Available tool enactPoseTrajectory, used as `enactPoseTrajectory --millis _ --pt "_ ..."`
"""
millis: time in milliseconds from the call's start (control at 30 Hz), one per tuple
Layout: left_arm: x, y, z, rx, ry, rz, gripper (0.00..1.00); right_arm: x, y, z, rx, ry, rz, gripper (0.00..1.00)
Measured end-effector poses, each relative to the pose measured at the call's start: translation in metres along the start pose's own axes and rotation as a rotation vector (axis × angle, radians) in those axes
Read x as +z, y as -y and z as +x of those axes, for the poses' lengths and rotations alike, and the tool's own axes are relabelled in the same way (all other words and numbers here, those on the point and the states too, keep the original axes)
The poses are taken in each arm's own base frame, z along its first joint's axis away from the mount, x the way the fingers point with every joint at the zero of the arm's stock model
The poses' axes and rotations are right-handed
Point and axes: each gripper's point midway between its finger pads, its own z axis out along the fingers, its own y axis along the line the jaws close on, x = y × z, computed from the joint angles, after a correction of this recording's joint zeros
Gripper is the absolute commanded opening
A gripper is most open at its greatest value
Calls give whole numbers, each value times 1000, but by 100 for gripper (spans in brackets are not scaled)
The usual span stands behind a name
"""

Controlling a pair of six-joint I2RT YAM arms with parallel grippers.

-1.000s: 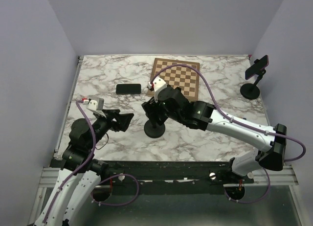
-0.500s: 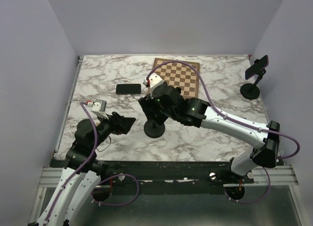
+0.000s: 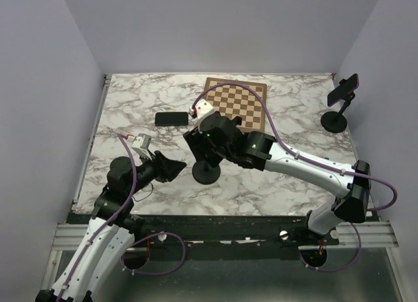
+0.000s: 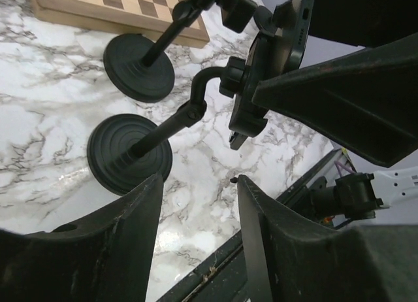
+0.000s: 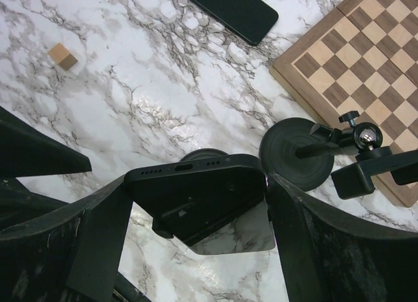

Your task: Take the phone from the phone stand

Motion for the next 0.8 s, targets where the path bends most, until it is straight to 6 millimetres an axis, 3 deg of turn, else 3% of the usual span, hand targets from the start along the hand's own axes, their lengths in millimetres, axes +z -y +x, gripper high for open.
enactPoseTrajectory --millis 167,467,533,800 --pt "7 2 12 -38 -45 44 62 2 -3 -1 -8 1 7 86" --pt "16 17 10 -36 -46 115 66 10 0 5 -29 -18 47 88" --pt "20 17 11 -39 -56 118 66 12 0 7 -32 -24 53 82" --pt "28 29 18 -23 -79 170 68 11 1 6 -23 -13 57 35"
